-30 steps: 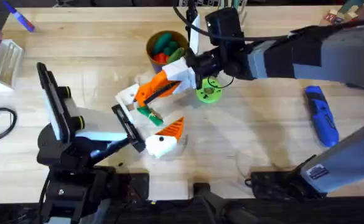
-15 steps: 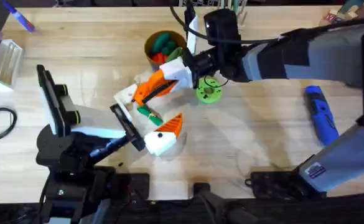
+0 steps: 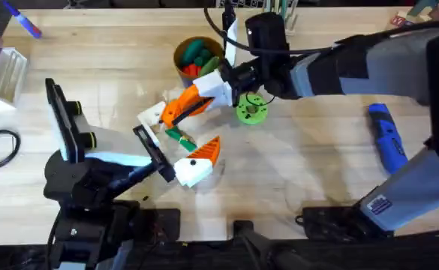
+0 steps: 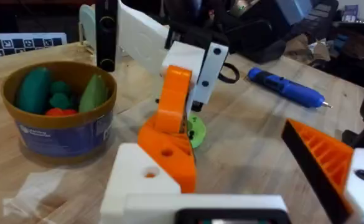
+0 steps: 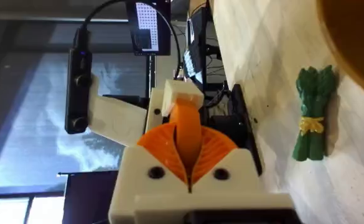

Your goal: Pick up the gripper from the table and insert it into the empty holder that is missing its gripper. Then pick up a screw, insert it into the mounting hole, and use the screwdriver to tighten it. Finally, clean up the table by picking up the vegetable and placing it into the bucket.

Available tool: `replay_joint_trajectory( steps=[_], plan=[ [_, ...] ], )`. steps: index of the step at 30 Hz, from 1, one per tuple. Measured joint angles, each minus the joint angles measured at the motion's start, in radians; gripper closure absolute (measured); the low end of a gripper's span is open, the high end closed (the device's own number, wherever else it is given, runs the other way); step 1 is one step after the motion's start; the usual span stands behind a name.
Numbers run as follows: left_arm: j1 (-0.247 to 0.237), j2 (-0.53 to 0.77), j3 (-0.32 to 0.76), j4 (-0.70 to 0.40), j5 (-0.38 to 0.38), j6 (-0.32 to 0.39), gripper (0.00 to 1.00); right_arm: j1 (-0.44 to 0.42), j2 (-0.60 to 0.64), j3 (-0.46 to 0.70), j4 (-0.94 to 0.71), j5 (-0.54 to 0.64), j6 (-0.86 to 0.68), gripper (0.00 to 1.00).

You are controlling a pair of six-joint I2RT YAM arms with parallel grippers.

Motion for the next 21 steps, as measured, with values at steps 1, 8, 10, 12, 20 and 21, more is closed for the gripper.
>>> replay_joint_trajectory(
  steps=[1,8,10,12,20,21],
  plan=[
    [0.000,0.000,0.000,0.000,0.000,0.000,0.015,0.000,0.000,0.000,0.000,0.000,-0.001,0.995],
    [0.000,0.000,0.000,0.000,0.001,-0.002,0.015,0.000,-0.020,0.000,-0.041,0.016,-0.011,0.995],
    [0.000,0.000,0.000,0.000,0.007,-0.002,0.015,0.000,-0.043,0.000,-0.105,0.034,-0.028,0.995],
    [0.000,0.000,-0.001,0.001,0.023,-0.002,0.016,0.000,-0.073,0.000,-0.187,0.055,-0.054,0.995],
    [-0.014,0.000,-0.003,0.025,0.121,-0.011,0.015,-0.009,-0.204,0.000,-0.555,0.134,-0.217,0.995],
    [-0.018,0.000,-0.003,0.037,0.140,-0.014,0.015,-0.010,-0.231,0.000,-0.613,0.147,-0.246,0.995]
  ],
)
